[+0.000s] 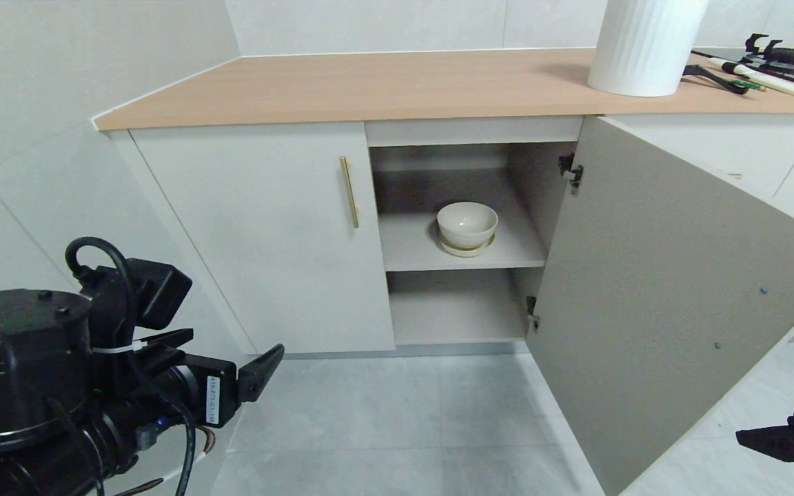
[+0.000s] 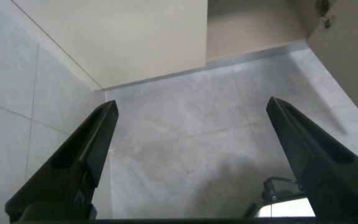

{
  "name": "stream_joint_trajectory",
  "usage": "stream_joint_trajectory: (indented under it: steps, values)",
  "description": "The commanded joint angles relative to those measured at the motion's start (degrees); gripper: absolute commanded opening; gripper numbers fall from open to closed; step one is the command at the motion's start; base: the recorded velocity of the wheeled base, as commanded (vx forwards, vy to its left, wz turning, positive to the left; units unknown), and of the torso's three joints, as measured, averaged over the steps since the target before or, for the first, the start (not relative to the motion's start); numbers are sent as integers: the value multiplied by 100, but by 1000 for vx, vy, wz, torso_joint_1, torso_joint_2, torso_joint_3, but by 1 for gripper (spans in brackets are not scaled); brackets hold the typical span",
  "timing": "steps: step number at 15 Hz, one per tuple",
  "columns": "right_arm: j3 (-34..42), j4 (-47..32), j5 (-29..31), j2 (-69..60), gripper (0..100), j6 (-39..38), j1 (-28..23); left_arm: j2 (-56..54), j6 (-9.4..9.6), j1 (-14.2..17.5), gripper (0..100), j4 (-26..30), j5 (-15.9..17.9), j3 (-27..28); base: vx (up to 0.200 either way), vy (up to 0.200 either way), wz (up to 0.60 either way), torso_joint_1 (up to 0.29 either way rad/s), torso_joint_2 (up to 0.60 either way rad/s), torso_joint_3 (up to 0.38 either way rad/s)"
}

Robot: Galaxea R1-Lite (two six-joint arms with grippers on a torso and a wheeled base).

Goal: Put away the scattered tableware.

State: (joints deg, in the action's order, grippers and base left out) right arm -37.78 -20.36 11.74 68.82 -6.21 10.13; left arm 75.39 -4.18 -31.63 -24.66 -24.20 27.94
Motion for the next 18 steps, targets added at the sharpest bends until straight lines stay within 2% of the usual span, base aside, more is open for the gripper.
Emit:
stream_joint_trajectory:
  steps: [1,5,9,12,15,18]
  values:
    - [-37,6,-5,-88,100,5,-99,11,5,-1,100,-4,-6,1,0,-200,0,2,7,2]
    - [-37,-3,-5,-88,100,14,-99,29,5,-1,100,-4,-15,-8,0,-200,0,4,2,1]
    - [-37,-3,39,18,100,23,-160,11,5,-1,100,-4,3,-8,0,0,0,0,0,0]
    - [-107,164,48,220,100,5,-530,11,5,-1,100,-4,3,-8,0,0,0,0,0,0]
    - [-116,858,39,396,100,5,-1092,11,-4,-1,100,-12,3,-8,0,0,0,0,0,0]
    - [-107,1368,13,580,100,-30,-1347,11,-4,-1,100,-12,3,-8,0,0,0,0,0,0]
